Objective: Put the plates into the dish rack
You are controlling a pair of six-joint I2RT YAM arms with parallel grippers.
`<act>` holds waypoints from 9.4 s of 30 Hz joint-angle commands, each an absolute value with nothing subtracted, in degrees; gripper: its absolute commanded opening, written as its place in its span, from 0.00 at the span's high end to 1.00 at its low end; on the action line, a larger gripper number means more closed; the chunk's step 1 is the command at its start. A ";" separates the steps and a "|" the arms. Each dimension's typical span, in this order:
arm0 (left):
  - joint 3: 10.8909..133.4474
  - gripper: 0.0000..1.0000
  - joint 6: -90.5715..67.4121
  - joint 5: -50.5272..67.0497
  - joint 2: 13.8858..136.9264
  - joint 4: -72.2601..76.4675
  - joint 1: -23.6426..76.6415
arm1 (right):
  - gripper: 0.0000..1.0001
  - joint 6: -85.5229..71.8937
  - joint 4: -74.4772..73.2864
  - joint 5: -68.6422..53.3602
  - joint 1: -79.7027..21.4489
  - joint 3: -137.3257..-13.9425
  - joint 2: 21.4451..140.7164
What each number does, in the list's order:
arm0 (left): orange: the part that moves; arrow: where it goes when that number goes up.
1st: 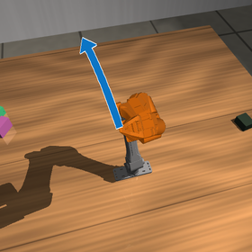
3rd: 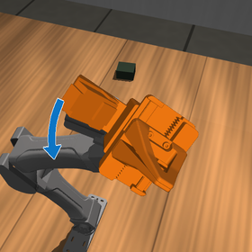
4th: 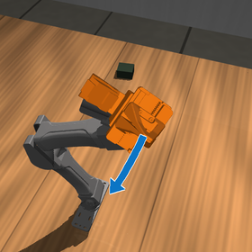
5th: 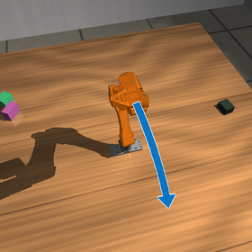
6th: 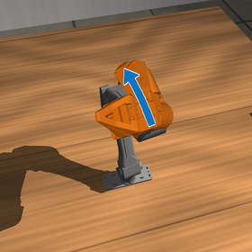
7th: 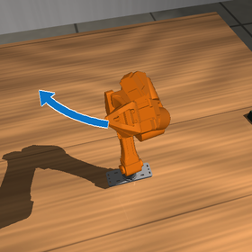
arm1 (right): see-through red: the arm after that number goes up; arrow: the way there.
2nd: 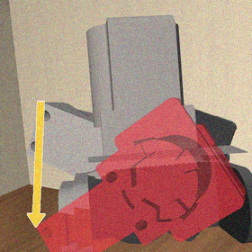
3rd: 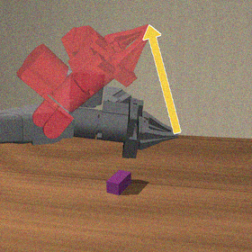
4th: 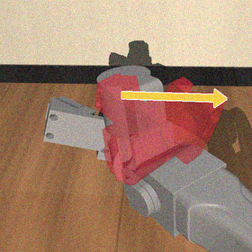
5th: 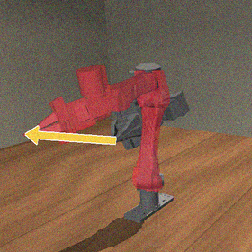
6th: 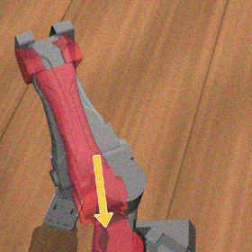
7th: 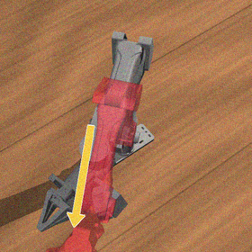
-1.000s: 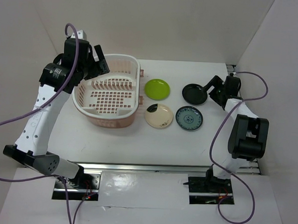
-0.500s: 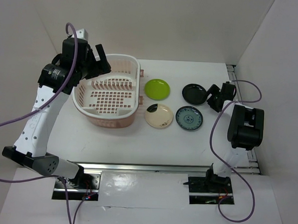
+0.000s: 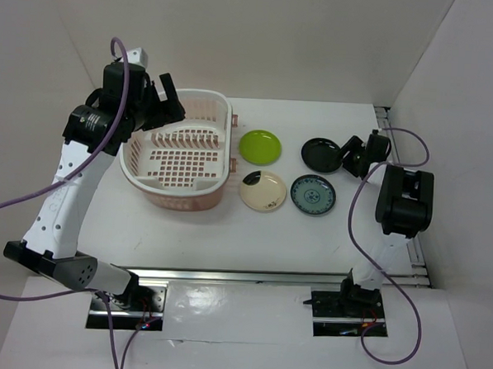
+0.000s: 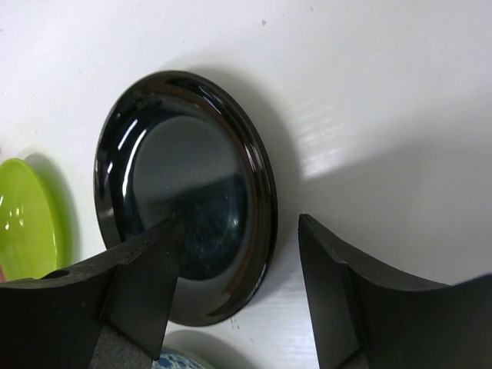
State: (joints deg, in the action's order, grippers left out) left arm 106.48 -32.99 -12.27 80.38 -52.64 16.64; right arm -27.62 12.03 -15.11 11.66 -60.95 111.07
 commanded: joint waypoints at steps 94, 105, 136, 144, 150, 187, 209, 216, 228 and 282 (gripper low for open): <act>104.95 1.00 -20.31 -27.66 91.77 -33.85 17.85 | 0.00 -27.69 11.25 -33.05 -10.63 -79.28 96.50; 85.26 1.00 -1.42 -41.31 88.68 -13.46 14.15 | 0.00 -30.76 13.80 -36.21 -11.16 -79.28 98.96; 84.38 1.00 7.56 -44.30 100.20 -6.42 13.62 | 0.00 -31.38 15.47 -38.94 -11.69 -79.37 101.60; 83.85 1.00 4.22 -44.30 102.04 -8.17 12.57 | 0.00 -31.38 15.47 -38.94 -11.69 -79.89 102.13; 83.85 1.00 3.69 -44.30 103.10 -7.65 12.57 | 0.00 -31.38 15.47 -38.94 -11.69 -79.89 102.13; 86.22 1.00 -6.77 -37.27 108.28 -15.12 9.84 | 0.00 -30.85 14.77 -38.94 -11.69 -80.42 102.66; 87.28 0.70 -9.58 -37.44 108.28 -16.17 7.73 | 0.00 -31.38 15.29 -40.69 -11.69 -79.89 103.18; 87.28 0.63 -10.11 -37.44 107.75 -16.17 7.73 | 0.00 -31.38 15.82 -40.69 -11.69 -79.37 102.66; 87.80 0.55 -10.72 -37.97 107.75 -16.17 7.73 | 0.00 -31.38 15.82 -40.69 -11.69 -78.84 102.66; 90.17 1.00 4.39 -31.90 108.63 -12.57 7.21 | 0.00 -33.49 17.40 -41.22 -11.69 -78.84 104.24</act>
State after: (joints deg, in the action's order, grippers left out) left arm 89.56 2.22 -31.27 110.69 -15.42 7.42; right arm -33.26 14.04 -40.36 -11.27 -77.65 104.42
